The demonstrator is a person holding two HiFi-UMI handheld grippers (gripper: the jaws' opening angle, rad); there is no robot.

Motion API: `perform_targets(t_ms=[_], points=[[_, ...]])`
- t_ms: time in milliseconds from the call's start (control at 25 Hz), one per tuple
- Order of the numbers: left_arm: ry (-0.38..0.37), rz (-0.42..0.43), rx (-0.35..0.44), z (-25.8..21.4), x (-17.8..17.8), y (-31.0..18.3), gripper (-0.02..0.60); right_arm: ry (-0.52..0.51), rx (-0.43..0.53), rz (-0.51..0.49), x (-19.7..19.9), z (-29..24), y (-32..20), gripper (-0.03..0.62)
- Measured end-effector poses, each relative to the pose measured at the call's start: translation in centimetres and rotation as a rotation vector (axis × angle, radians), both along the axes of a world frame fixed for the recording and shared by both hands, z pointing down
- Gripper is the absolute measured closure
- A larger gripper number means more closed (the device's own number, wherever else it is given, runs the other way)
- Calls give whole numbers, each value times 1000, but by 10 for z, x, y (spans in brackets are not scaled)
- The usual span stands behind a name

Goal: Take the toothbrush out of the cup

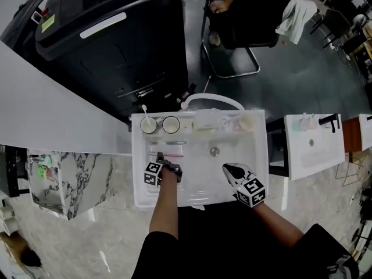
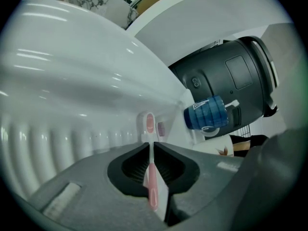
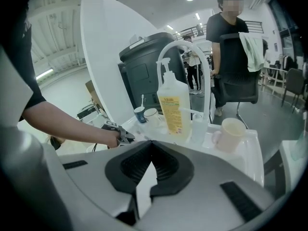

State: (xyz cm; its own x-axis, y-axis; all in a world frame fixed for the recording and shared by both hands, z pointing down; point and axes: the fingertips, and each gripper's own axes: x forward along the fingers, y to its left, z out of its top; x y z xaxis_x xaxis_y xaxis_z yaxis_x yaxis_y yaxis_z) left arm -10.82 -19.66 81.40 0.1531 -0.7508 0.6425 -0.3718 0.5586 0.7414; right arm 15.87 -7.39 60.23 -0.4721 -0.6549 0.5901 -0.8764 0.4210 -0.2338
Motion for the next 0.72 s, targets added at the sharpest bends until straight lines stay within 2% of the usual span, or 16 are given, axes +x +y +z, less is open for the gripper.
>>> perform_targets(t_ms=[200, 600, 720], points=[[-31, 74, -3, -2, 7, 5, 546, 0, 13, 21, -5, -6, 10, 594], [6, 121, -2, -3, 9, 13, 546, -3, 21, 77, -15, -11, 39, 592], [-13, 161, 18, -10, 7, 15, 546, 3, 38, 91, -18, -15, 44, 592]])
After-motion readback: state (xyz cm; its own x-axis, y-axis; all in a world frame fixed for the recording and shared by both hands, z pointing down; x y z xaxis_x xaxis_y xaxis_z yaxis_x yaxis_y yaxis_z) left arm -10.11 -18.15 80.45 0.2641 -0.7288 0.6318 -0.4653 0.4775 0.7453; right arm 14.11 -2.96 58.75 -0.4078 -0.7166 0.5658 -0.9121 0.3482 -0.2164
